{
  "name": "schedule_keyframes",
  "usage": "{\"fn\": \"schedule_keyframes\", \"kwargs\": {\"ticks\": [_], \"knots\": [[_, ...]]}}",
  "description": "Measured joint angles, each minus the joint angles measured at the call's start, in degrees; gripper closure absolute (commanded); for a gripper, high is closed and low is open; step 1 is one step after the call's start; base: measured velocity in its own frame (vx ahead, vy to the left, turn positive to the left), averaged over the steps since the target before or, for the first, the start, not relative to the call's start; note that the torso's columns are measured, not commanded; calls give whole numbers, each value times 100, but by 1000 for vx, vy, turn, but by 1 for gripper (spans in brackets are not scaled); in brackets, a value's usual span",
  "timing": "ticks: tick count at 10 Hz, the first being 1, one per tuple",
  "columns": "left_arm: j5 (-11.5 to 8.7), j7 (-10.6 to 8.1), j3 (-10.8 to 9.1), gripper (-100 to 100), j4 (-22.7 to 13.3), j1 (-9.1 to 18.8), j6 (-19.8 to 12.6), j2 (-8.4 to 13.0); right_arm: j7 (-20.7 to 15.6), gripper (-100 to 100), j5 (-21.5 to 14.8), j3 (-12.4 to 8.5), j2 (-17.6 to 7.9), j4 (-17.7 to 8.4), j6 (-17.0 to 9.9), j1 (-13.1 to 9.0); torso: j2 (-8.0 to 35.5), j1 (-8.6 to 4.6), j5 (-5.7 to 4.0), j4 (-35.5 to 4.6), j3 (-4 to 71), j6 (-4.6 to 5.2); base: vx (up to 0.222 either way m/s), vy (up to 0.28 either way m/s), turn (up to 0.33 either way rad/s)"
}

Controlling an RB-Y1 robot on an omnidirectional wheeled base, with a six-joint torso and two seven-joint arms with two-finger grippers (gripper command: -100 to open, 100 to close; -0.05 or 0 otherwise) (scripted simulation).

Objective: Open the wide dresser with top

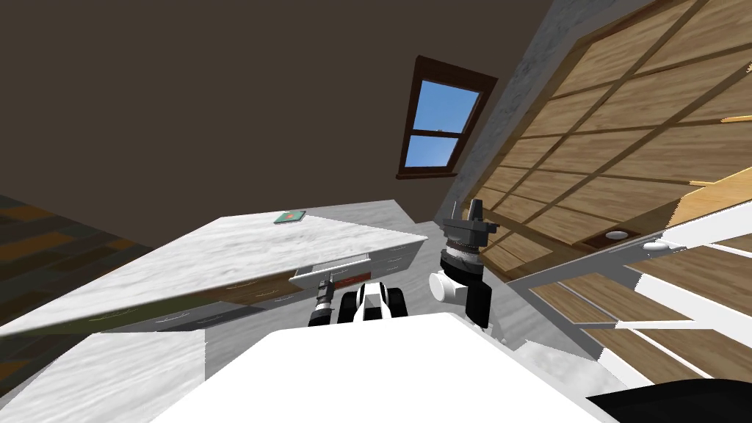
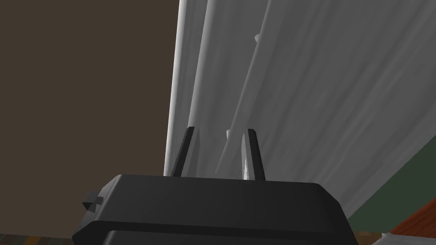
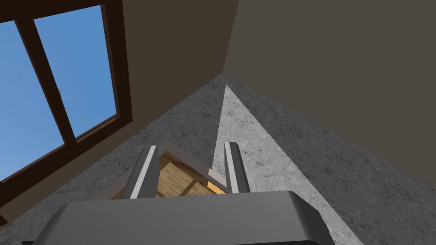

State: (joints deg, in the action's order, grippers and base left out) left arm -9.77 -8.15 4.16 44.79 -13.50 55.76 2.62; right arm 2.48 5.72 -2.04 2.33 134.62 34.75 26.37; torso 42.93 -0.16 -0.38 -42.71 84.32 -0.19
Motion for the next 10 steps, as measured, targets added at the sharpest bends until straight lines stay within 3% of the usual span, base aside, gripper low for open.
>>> {"fn": "schedule_keyframes", "kwargs": {"ticks": [2,7,10], "knots": [[9,-3,18,100,21,-32,-146,-2,0,0,0,0,0,0,0,1,-48,-1,-2,4,27,6,-111,-31,4],[18,-13,108,100,288,-306,-167,32,0,0,0,0,0,0,0,2,-42,-4,2,4,24,11,-144,-24,5],[-43,194,43,100,9,3,-184,-163,0,0,0,0,-1,0,0,0,-7,2,5,-1,4,6,-225,44,-37]]}}
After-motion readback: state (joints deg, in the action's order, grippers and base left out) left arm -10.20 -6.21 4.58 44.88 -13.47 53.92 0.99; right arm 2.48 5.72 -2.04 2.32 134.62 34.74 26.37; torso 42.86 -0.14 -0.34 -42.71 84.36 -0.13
